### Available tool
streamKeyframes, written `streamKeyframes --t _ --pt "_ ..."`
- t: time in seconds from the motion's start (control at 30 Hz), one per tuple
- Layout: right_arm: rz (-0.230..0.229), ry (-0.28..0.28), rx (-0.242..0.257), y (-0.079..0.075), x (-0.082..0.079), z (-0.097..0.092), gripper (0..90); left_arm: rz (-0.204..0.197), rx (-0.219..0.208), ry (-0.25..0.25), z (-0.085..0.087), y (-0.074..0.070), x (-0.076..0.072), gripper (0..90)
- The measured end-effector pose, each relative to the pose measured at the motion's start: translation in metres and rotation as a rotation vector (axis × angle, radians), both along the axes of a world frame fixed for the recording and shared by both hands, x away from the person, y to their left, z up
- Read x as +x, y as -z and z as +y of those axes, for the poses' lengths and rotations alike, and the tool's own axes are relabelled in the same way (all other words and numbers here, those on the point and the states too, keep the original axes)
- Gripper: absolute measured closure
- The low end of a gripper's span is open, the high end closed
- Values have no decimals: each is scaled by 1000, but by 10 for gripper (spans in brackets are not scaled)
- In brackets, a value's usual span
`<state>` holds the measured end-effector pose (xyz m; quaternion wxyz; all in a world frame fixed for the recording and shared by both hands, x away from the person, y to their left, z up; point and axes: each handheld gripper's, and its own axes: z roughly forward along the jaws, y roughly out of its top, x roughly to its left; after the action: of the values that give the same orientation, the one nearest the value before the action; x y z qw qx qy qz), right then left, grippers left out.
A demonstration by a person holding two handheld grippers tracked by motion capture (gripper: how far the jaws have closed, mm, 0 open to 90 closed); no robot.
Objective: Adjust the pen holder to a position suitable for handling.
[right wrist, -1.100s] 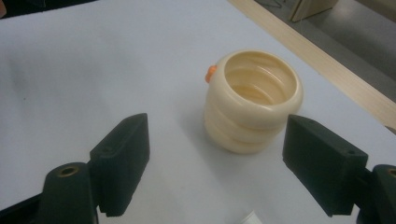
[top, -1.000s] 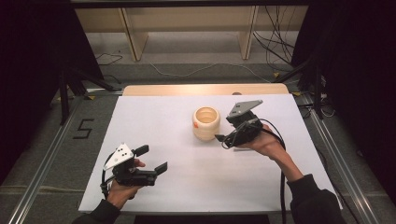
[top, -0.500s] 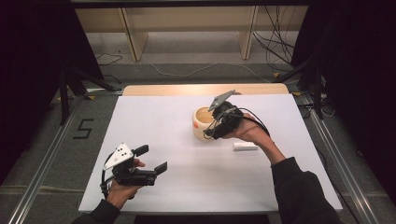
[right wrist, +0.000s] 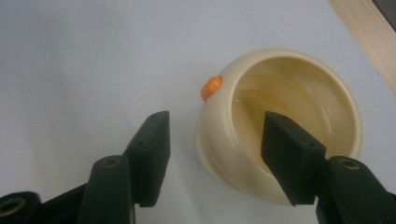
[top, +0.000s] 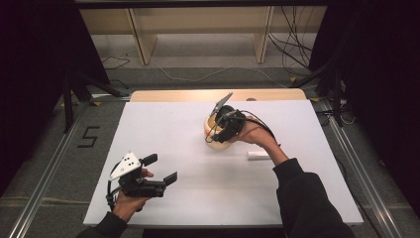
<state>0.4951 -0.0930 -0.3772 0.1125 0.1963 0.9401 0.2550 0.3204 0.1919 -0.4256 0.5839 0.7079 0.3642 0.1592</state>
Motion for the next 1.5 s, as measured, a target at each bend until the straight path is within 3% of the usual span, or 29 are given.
streamKeyframes --t 0.4,0.9,1.5 --pt "37 -32 -41 13 12 4 539 1 -4 6 0 0 0 4" --pt "31 -132 -51 18 16 7 738 1 -3 8 -1 0 0 5" --pt "105 -180 -61 13 -3 11 754 3 -2 5 0 0 0 5"
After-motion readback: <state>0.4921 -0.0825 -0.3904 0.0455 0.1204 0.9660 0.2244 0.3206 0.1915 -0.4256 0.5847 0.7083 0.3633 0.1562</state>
